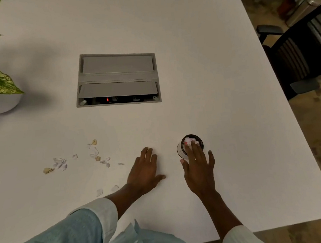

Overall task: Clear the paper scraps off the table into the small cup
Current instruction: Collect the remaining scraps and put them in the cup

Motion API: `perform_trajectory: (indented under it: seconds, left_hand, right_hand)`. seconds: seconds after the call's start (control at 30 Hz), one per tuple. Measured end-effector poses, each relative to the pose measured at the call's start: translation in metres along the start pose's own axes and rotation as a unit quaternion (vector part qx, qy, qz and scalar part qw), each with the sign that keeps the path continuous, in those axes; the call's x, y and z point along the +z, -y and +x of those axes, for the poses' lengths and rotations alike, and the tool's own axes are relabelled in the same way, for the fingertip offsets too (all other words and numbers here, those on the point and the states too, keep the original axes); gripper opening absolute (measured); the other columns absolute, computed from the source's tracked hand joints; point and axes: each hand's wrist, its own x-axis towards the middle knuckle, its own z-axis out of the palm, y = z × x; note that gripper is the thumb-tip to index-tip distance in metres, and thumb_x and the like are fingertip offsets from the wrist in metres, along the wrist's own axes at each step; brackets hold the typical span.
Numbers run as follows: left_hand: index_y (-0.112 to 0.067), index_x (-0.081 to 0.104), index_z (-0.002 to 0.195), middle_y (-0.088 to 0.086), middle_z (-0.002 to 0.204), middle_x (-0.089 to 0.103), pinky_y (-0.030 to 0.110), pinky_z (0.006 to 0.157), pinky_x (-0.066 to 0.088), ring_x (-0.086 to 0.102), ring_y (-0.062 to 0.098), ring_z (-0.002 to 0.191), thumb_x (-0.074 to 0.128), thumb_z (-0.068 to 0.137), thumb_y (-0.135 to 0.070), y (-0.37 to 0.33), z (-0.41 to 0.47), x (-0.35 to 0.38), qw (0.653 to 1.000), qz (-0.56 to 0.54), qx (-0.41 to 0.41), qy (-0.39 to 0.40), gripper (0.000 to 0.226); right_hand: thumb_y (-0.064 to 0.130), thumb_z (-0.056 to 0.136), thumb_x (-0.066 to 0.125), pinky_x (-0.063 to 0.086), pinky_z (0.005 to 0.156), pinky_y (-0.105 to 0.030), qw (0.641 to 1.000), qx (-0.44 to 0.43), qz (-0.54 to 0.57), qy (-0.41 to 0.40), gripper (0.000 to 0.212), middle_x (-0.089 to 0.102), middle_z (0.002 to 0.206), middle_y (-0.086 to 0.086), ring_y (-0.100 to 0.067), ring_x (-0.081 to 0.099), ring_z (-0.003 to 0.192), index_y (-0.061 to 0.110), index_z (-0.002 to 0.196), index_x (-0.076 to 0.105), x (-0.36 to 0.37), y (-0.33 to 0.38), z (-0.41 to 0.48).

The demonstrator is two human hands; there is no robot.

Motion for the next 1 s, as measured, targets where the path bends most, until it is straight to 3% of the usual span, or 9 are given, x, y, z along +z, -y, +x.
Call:
perform_trajectory:
  seconds: [0.1,0.3,0.47,0.53,0.6,0.7,0.8,0.9,1.0]
  left_hand:
    - [0.002,0.022,0.158,0.026,0.169,-0.001,0.048,0.126,0.013,-0.008,0.041,0.157,0.062,0.087,-0.069,0.023,-0.02,0.016,0.998,0.035,0.007,0.048,0.108]
    - [0.002,0.009,0.16,0.026,0.166,-0.02,0.049,0.129,0.007,-0.022,0.04,0.154,0.064,0.096,-0.049,0.035,-0.04,0.023,0.995,0.036,0.001,0.088,0.098]
    - [0.003,0.03,0.154,0.027,0.168,0.003,0.044,0.125,0.003,-0.004,0.041,0.158,0.064,0.095,-0.047,0.046,-0.045,0.025,0.998,0.041,0.005,0.047,0.085]
    - [0.001,0.038,0.15,0.026,0.168,0.015,0.046,0.126,0.016,0.008,0.041,0.157,0.064,0.095,-0.043,0.055,-0.049,0.026,0.999,0.036,-0.007,0.033,0.075]
    - [-0.002,0.05,0.14,0.025,0.161,0.033,0.048,0.119,0.034,0.026,0.042,0.153,0.069,0.091,-0.039,0.066,-0.055,0.022,0.999,0.028,-0.033,0.012,0.065]
    - [-0.004,0.06,0.13,0.023,0.15,0.05,0.047,0.107,0.049,0.044,0.041,0.142,0.076,0.083,-0.036,0.085,-0.065,0.015,0.997,0.005,-0.082,-0.009,0.059]
    - [-0.006,0.06,0.128,0.02,0.147,0.051,0.046,0.102,0.051,0.045,0.039,0.138,0.074,0.083,-0.033,0.111,-0.079,0.008,0.992,-0.019,-0.114,-0.048,0.055]
    - [-0.007,0.059,0.128,0.017,0.144,0.052,0.046,0.099,0.051,0.045,0.036,0.136,0.075,0.081,-0.027,0.137,-0.094,0.001,0.985,-0.038,-0.15,-0.082,0.054]
    - [-0.005,0.057,0.131,0.019,0.145,0.05,0.048,0.101,0.051,0.043,0.038,0.137,0.075,0.08,-0.023,0.162,-0.102,-0.006,0.975,-0.045,-0.194,-0.096,0.056]
  right_hand:
    - [0.055,0.104,0.025,0.008,0.123,-0.058,0.998,0.014,-0.022,0.048,0.067,0.026,0.166,-0.007,-0.018,0.025,0.154,0.019,0.16,0.022,0.009,-0.002,0.001]
    - [0.066,0.101,0.019,0.0,0.123,-0.061,0.994,0.022,-0.042,0.094,0.075,0.03,0.165,-0.005,-0.018,0.02,0.155,0.019,0.159,0.026,0.016,-0.005,0.012]
    - [0.042,0.098,0.053,0.025,0.118,-0.058,0.999,0.024,0.011,-0.044,0.046,0.057,0.145,-0.01,-0.029,0.047,0.139,0.013,0.134,0.056,-0.003,0.017,0.018]
    - [0.025,0.09,0.065,0.036,0.111,-0.054,0.993,-0.033,0.023,-0.11,0.033,0.061,0.135,-0.011,-0.033,0.05,0.133,0.012,0.121,0.065,-0.008,0.028,0.019]
    - [0.016,0.088,0.07,0.046,0.103,-0.05,0.988,-0.066,0.077,-0.116,0.025,0.061,0.128,-0.009,-0.031,0.053,0.127,0.012,0.113,0.069,-0.009,0.045,0.019]
    - [0.018,0.088,0.072,0.055,0.088,-0.034,0.985,-0.085,0.142,-0.041,0.026,0.057,0.125,-0.001,-0.02,0.056,0.119,0.019,0.114,0.068,0.001,0.074,0.018]
    - [0.03,0.09,0.068,0.057,0.078,-0.033,0.98,-0.116,0.145,0.071,0.033,0.054,0.122,0.008,-0.01,0.054,0.115,0.026,0.121,0.061,0.021,0.102,0.019]
    - [0.043,0.089,0.068,0.057,0.084,-0.04,0.968,-0.137,0.138,0.161,0.047,0.052,0.125,0.007,-0.012,0.051,0.118,0.026,0.131,0.054,0.045,0.124,0.022]
    - [0.062,0.081,0.07,0.054,0.094,-0.04,0.953,-0.137,0.124,0.242,0.078,0.045,0.136,0.003,-0.017,0.044,0.129,0.025,0.143,0.042,0.064,0.144,0.029]
